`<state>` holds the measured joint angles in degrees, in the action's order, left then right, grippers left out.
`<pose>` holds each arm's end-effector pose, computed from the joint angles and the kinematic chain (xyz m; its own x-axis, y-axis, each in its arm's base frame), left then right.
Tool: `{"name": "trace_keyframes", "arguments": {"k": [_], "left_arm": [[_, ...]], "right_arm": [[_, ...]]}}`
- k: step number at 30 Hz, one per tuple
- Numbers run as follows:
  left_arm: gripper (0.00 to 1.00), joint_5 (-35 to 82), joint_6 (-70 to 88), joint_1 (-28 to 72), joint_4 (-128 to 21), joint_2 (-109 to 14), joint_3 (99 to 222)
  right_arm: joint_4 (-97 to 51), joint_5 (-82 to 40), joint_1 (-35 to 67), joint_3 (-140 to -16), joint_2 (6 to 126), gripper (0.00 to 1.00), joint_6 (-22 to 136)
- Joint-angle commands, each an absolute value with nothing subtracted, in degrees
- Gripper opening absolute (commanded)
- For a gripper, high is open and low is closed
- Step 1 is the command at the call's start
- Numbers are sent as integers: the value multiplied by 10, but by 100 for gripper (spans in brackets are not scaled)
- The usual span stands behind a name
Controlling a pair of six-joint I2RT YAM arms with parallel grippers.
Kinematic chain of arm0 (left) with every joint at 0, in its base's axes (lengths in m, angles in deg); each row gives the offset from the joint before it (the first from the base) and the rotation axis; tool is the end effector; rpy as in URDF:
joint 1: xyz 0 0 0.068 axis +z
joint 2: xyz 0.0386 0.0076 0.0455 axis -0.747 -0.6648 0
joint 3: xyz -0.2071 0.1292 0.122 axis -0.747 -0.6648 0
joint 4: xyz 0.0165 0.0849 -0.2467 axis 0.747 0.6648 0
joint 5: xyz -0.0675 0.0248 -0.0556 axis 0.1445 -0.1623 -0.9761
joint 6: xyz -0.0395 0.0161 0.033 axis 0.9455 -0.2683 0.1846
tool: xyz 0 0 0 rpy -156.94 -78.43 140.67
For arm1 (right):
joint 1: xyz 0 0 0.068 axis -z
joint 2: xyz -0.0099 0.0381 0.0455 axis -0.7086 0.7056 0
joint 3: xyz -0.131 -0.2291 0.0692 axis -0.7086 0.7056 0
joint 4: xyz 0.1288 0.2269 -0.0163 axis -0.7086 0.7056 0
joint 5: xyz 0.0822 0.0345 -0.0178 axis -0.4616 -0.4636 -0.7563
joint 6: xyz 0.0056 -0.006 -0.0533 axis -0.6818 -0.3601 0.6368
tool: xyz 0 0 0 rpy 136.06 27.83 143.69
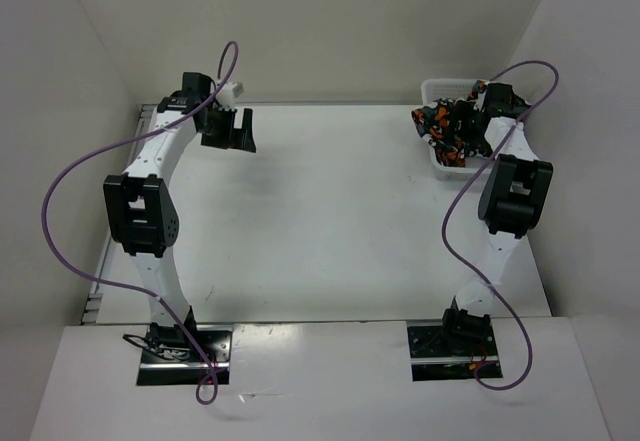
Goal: Fold and stack the shorts
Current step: Grab the shorts from the pile
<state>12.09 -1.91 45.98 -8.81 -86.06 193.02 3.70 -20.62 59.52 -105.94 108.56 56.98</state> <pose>0.4426 -0.0303 0.2930 -0.7848 0.0288 -0.6191 0.2454 0.9317 -0.2677 0.4773 -0.1179 0.2250 -0.6856 0.3001 -0.6633 0.2470 0.9529 0.1759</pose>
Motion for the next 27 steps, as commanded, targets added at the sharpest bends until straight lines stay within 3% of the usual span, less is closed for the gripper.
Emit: {"name": "trace_keyframes", "arguments": {"k": [1,2,3,5,6,9,10,27], "left_arm": [[100,120,-21,462,-85,-844,1922],[100,120,-21,462,-85,-844,1922],[100,120,-21,462,-85,-844,1922],[100,120,-21,462,-85,-844,1922],[100,120,-21,462,-85,-844,1922],[100,120,-21,462,-85,-844,1927],[100,115,-21,462,-85,-838,1927],[100,114,-21,462,-101,-772,1938]], "right_arm": [[32,-261,592,-1086,1095,87,592],[32,-268,592,-1081,1095,80,592],[32,-276,592,-1081,1095,65,592],[32,-297,592,-1076,1082,48,597],[32,-297,592,-1071,1082,35,597],[20,-305,597,-1070,1058,13,586],[20,-305,597,-1070,1052,0,586],[-64,-334,629,-1115,833,0,515]]}}
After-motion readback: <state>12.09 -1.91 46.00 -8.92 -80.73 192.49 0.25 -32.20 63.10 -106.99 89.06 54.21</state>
